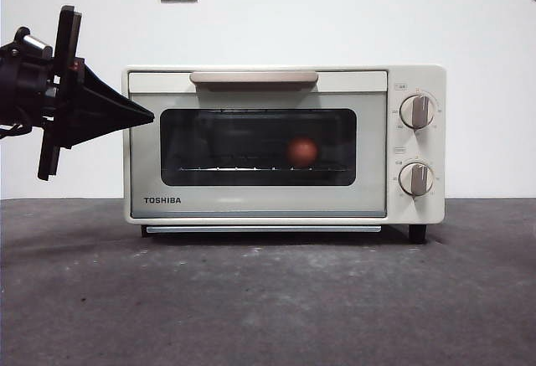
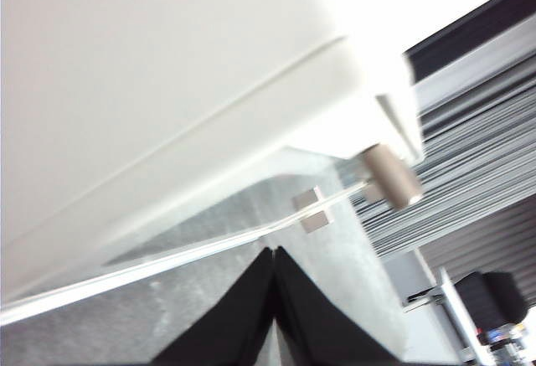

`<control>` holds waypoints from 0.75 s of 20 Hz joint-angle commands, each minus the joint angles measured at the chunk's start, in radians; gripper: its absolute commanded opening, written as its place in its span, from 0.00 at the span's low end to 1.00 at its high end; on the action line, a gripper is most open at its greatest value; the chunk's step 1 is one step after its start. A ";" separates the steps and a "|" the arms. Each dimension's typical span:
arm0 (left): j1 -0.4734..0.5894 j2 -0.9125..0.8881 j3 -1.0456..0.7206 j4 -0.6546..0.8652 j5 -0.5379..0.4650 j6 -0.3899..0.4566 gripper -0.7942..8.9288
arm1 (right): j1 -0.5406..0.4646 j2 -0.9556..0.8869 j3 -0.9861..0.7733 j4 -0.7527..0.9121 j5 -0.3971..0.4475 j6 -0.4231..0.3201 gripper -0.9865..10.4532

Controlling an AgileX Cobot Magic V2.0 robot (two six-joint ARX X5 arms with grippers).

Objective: Eggoven

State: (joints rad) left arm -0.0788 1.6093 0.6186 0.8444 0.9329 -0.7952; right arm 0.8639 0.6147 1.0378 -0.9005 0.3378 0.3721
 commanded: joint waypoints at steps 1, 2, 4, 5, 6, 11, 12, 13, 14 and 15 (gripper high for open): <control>-0.001 -0.007 0.013 0.009 -0.001 -0.033 0.09 | 0.011 0.004 0.014 0.007 0.004 0.013 0.38; -0.001 -0.023 0.013 0.007 -0.001 -0.037 0.09 | 0.011 0.004 0.014 0.007 0.004 0.013 0.38; -0.002 -0.055 0.013 -0.010 -0.001 -0.037 0.09 | 0.011 0.004 0.014 0.008 0.003 0.013 0.38; -0.004 -0.073 0.013 -0.024 -0.002 -0.036 0.09 | 0.011 0.004 0.014 0.007 0.003 0.012 0.38; -0.007 -0.097 0.013 -0.043 -0.003 -0.031 0.09 | 0.011 0.004 0.014 0.007 0.003 0.012 0.38; -0.028 -0.260 0.013 -0.239 -0.064 0.069 0.09 | 0.011 0.005 0.013 0.009 0.002 -0.013 0.34; -0.034 -0.299 0.013 -0.296 -0.089 0.100 0.09 | 0.011 0.005 0.013 0.009 0.003 -0.018 0.34; -0.045 -0.352 0.013 -0.376 -0.130 0.143 0.09 | 0.011 0.005 0.012 0.009 0.003 -0.022 0.34; -0.054 -0.397 0.013 -0.442 -0.164 0.180 0.09 | 0.011 0.005 0.010 0.010 0.003 -0.022 0.34; -0.062 -0.435 0.013 -0.497 -0.193 0.213 0.09 | 0.011 0.005 0.008 0.011 0.004 -0.022 0.34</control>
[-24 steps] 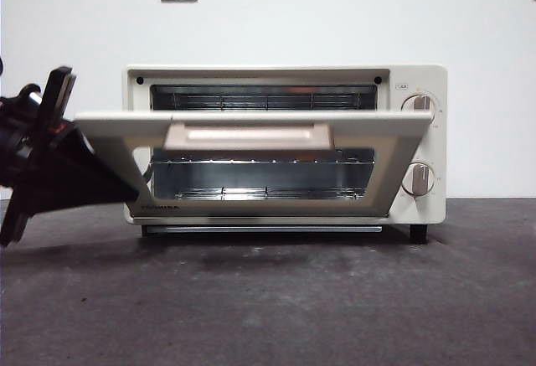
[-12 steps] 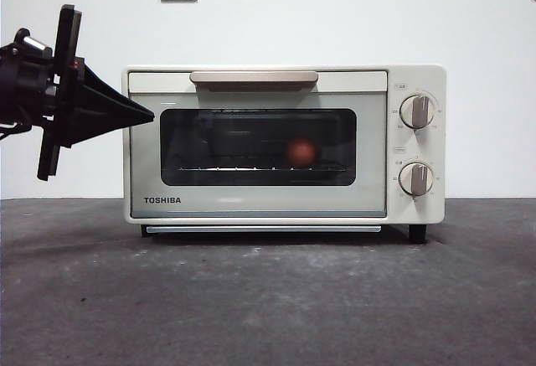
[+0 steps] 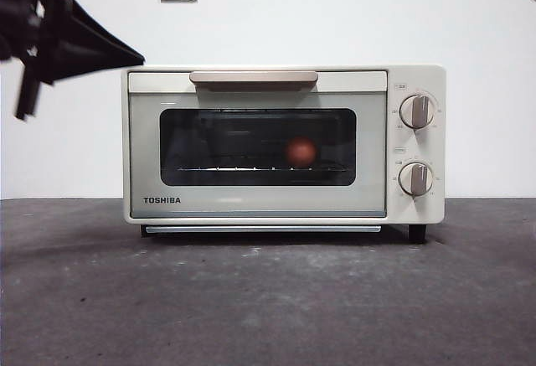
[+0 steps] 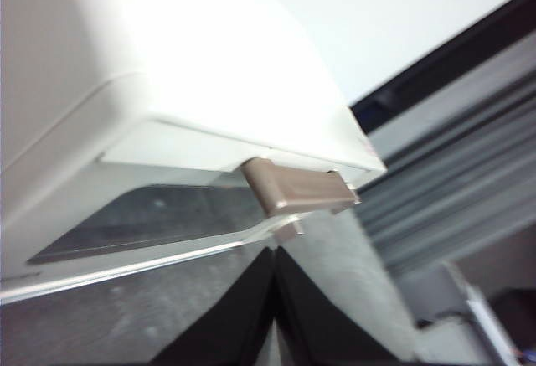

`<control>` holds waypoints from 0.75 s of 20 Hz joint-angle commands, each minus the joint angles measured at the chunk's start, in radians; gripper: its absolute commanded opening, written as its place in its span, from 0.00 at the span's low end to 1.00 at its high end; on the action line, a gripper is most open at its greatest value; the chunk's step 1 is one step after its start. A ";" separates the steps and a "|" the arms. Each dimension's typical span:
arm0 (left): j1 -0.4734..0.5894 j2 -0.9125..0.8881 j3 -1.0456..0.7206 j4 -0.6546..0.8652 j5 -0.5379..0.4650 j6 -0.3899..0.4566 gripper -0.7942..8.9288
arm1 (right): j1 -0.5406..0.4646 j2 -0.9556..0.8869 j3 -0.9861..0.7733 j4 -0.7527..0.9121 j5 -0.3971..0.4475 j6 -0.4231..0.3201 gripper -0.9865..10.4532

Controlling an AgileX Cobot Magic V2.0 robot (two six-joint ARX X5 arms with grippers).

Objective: Eggoven

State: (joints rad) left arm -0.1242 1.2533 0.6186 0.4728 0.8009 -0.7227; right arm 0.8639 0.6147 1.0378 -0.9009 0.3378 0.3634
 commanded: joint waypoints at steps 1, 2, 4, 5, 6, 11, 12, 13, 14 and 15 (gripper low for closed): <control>-0.027 -0.134 0.013 -0.200 -0.105 0.184 0.09 | 0.011 0.005 0.002 0.017 0.008 -0.014 0.34; -0.035 -0.172 0.013 -0.251 -0.138 0.214 0.09 | 0.011 0.004 -0.006 0.029 0.013 -0.014 0.34; -0.056 -0.264 0.014 -0.363 -0.219 0.277 0.09 | 0.011 0.002 -0.041 0.083 0.011 -0.028 0.33; -0.065 -0.301 0.015 -0.404 -0.251 0.299 0.09 | 0.011 -0.004 -0.062 0.112 0.011 -0.036 0.32; -0.073 -0.338 0.015 -0.443 -0.282 0.321 0.09 | 0.011 -0.012 -0.087 0.146 0.011 -0.041 0.31; -0.097 -0.519 0.015 -0.611 -0.411 0.393 0.09 | 0.011 -0.049 -0.294 0.431 0.002 -0.086 0.21; -0.099 -0.546 0.015 -0.633 -0.429 0.402 0.09 | 0.011 -0.056 -0.334 0.491 0.002 -0.097 0.19; -0.099 -0.582 0.015 -0.661 -0.454 0.415 0.09 | 0.011 -0.065 -0.387 0.576 -0.002 -0.118 0.15; -0.099 -0.608 0.015 -0.680 -0.476 0.426 0.09 | 0.011 -0.072 -0.426 0.640 -0.005 -0.140 0.11; -0.099 -0.631 0.015 -0.695 -0.498 0.433 0.09 | 0.011 -0.077 -0.461 0.700 -0.015 -0.161 0.08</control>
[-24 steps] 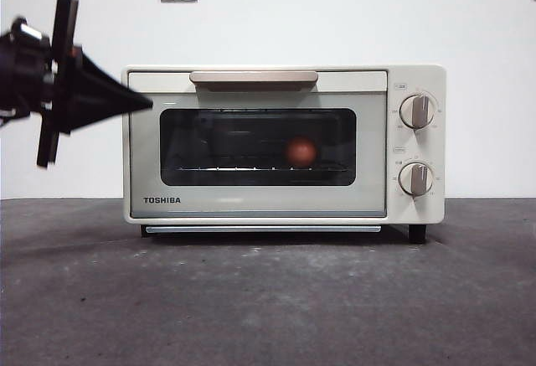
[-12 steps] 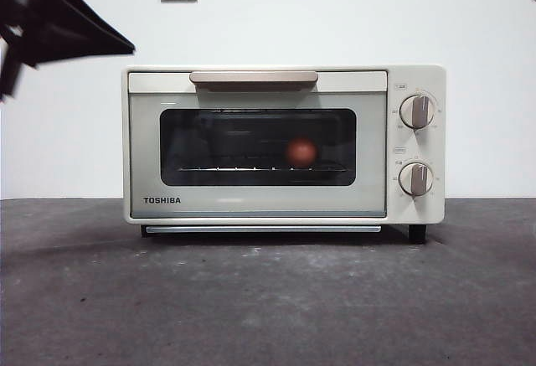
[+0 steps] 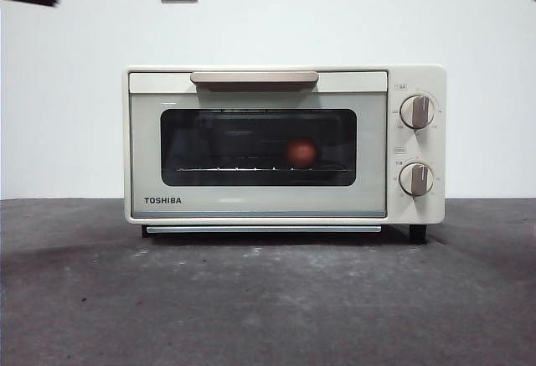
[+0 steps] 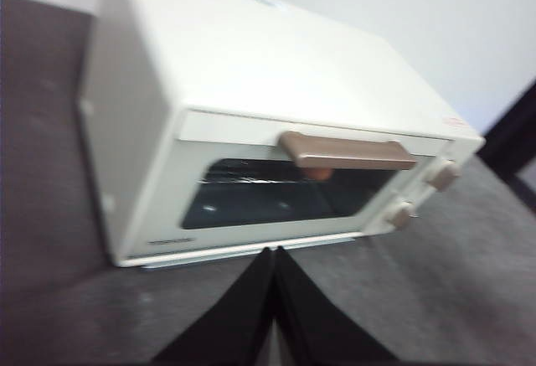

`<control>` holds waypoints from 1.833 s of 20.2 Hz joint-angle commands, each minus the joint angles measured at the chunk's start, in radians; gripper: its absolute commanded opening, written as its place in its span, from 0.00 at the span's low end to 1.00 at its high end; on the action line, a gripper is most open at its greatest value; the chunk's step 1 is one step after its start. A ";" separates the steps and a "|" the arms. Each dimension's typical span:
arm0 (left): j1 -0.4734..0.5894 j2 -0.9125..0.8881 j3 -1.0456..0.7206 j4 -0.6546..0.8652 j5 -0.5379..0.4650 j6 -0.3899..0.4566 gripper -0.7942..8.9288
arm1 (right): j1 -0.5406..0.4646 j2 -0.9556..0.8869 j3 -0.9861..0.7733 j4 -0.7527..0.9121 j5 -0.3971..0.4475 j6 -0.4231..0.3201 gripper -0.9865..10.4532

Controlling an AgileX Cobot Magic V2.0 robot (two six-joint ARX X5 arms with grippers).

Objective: Eggoven

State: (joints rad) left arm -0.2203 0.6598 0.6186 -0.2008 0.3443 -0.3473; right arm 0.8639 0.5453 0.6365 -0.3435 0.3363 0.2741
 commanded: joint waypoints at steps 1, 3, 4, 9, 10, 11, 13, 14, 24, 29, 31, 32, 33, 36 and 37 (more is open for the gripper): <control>-0.003 -0.067 0.015 -0.042 -0.071 0.070 0.09 | 0.011 -0.014 -0.103 0.217 -0.026 -0.095 0.09; -0.003 -0.112 0.015 -0.064 -0.098 0.093 0.09 | 0.011 -0.015 -0.161 0.314 -0.027 -0.107 0.09; -0.003 -0.133 0.015 -0.072 -0.105 0.105 0.09 | 0.011 -0.015 -0.187 0.356 -0.027 -0.107 0.09; -0.003 -0.203 0.015 -0.079 -0.106 0.134 0.09 | 0.011 -0.011 -0.252 0.453 -0.021 -0.111 0.09; -0.003 -0.210 0.015 -0.082 -0.106 0.134 0.09 | 0.010 -0.011 -0.254 0.454 -0.017 -0.113 0.09; -0.003 -0.214 0.015 -0.086 -0.106 0.134 0.09 | 0.010 -0.011 -0.254 0.454 -0.013 -0.121 0.09; -0.003 -0.215 0.015 -0.101 -0.106 0.134 0.09 | 0.010 -0.011 -0.254 0.454 0.000 -0.137 0.09; -0.003 -0.215 0.015 -0.111 -0.106 0.133 0.09 | 0.010 -0.011 -0.254 0.454 0.014 -0.136 0.09; -0.003 -0.215 0.015 -0.143 -0.106 0.132 0.09 | 0.010 -0.027 -0.254 0.456 0.038 -0.135 0.09; -0.003 -0.215 0.015 -0.143 -0.106 0.132 0.09 | 0.010 -0.027 -0.254 0.456 0.038 -0.135 0.09; -0.003 -0.215 0.015 -0.143 -0.106 0.133 0.09 | 0.010 -0.027 -0.254 0.456 0.038 -0.135 0.09; -0.003 -0.215 0.015 -0.143 -0.106 0.132 0.09 | 0.010 -0.027 -0.254 0.456 0.038 -0.135 0.09; -0.003 -0.215 0.015 -0.143 -0.106 0.132 0.09 | 0.010 -0.027 -0.254 0.456 0.038 -0.135 0.09; -0.002 -0.216 0.014 -0.138 -0.110 0.223 0.09 | 0.010 -0.027 -0.254 0.456 0.038 -0.135 0.09; -0.002 -0.220 0.014 -0.135 -0.111 0.256 0.09 | 0.010 -0.027 -0.254 0.456 0.038 -0.135 0.09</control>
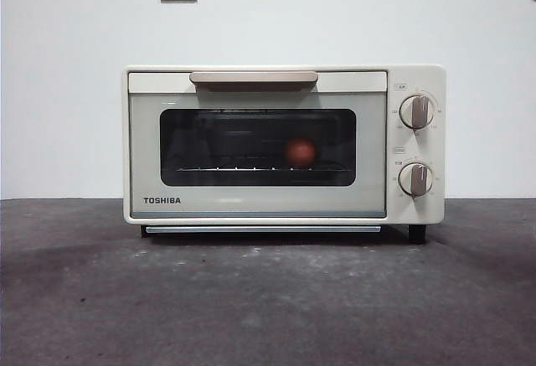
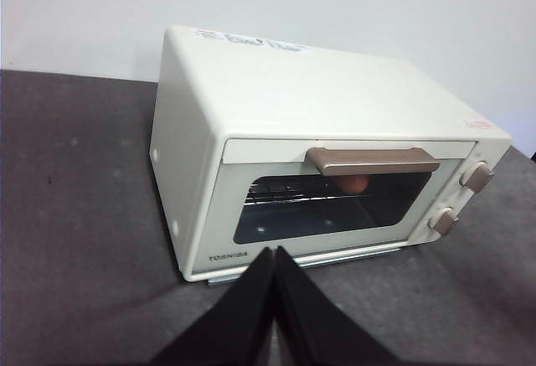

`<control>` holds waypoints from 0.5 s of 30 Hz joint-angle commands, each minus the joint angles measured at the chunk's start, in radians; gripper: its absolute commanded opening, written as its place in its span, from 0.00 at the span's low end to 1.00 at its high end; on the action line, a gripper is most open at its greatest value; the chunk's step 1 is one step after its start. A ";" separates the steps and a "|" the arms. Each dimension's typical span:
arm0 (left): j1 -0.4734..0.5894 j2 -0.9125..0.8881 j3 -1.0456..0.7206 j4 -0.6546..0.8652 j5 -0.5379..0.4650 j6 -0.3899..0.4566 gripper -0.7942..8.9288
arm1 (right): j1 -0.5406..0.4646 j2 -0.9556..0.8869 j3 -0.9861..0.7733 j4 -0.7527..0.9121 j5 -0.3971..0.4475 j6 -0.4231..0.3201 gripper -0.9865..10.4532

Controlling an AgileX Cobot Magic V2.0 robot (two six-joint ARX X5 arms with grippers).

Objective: Eggoven

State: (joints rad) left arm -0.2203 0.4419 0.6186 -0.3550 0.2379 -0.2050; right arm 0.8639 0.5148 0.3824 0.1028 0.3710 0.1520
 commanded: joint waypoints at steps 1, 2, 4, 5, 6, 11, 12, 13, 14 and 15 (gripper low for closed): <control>0.005 -0.009 0.014 0.023 -0.015 0.142 0.09 | 0.010 0.004 0.000 0.010 0.003 -0.013 0.09; 0.015 -0.017 0.012 0.036 -0.033 0.166 0.09 | 0.010 0.004 0.000 0.010 0.003 -0.013 0.09; 0.049 -0.040 -0.003 0.073 -0.073 0.211 0.09 | 0.010 0.004 0.000 0.010 0.003 -0.013 0.09; 0.065 -0.052 -0.018 0.097 -0.084 0.221 0.09 | 0.010 0.004 0.000 0.010 0.003 -0.013 0.09; 0.086 -0.072 -0.043 0.133 -0.091 0.229 0.09 | 0.010 0.004 0.000 0.010 0.003 -0.013 0.09; 0.163 -0.188 -0.223 0.338 -0.094 0.262 0.09 | 0.010 0.004 0.000 0.010 0.003 -0.013 0.09; 0.175 -0.217 -0.266 0.370 -0.095 0.269 0.09 | 0.010 0.004 0.000 0.010 0.003 -0.013 0.09; 0.187 -0.246 -0.306 0.395 -0.095 0.271 0.09 | 0.010 0.004 0.000 0.010 0.003 -0.013 0.09; 0.196 -0.271 -0.339 0.407 -0.095 0.270 0.09 | 0.010 0.004 0.000 0.010 0.003 -0.013 0.09; 0.205 -0.299 -0.370 0.407 -0.096 0.270 0.09 | 0.010 0.004 0.000 0.010 0.003 -0.013 0.09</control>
State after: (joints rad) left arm -0.0193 0.1577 0.2642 0.0341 0.1467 0.0437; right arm 0.8639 0.5148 0.3824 0.1028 0.3710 0.1520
